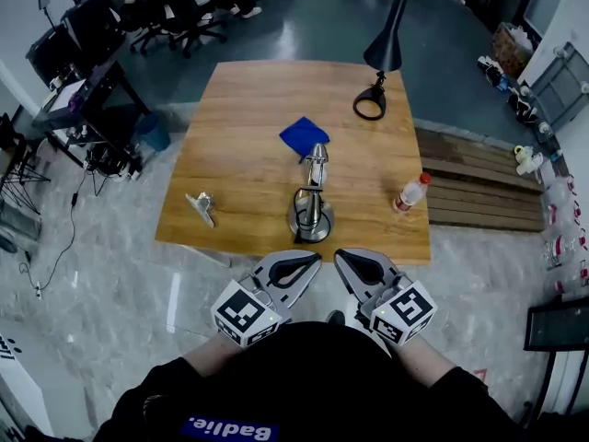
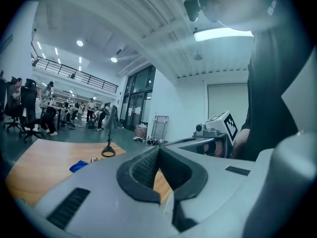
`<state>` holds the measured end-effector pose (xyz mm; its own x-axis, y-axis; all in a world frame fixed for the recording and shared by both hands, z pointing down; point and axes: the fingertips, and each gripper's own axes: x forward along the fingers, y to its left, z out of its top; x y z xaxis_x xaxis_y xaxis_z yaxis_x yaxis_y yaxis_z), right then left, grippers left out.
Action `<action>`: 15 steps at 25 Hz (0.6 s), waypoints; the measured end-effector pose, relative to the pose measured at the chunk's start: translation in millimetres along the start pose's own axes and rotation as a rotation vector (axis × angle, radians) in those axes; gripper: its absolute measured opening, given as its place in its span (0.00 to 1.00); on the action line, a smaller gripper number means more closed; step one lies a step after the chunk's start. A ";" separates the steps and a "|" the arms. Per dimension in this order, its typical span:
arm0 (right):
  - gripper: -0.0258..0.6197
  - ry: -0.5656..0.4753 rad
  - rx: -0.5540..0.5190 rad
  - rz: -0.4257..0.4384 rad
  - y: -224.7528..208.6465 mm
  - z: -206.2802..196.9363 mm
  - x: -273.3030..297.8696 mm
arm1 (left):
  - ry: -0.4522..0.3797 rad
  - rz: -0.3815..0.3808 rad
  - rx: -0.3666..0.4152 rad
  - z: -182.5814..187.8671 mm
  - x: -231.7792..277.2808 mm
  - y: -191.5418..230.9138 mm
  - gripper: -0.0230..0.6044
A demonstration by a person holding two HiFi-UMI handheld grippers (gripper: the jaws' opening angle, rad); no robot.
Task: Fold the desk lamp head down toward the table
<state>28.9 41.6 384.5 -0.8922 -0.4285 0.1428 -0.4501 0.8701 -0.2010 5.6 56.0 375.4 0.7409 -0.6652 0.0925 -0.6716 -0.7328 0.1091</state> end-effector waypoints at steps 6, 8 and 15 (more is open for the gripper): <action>0.05 0.000 -0.042 -0.013 17.6 2.1 3.9 | -0.024 -0.027 -0.008 4.4 -7.7 0.6 0.05; 0.05 0.006 -0.044 -0.018 21.4 1.8 4.7 | -0.026 -0.039 -0.010 6.0 -10.2 -0.9 0.05; 0.05 0.015 -0.055 -0.030 26.8 0.9 4.0 | -0.017 -0.055 0.002 4.7 -15.6 -3.0 0.05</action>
<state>13.2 63.0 378.8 -0.8776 -0.4511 0.1624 -0.4732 0.8693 -0.1427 -4.0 68.0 368.9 0.7768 -0.6259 0.0695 -0.6296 -0.7690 0.1112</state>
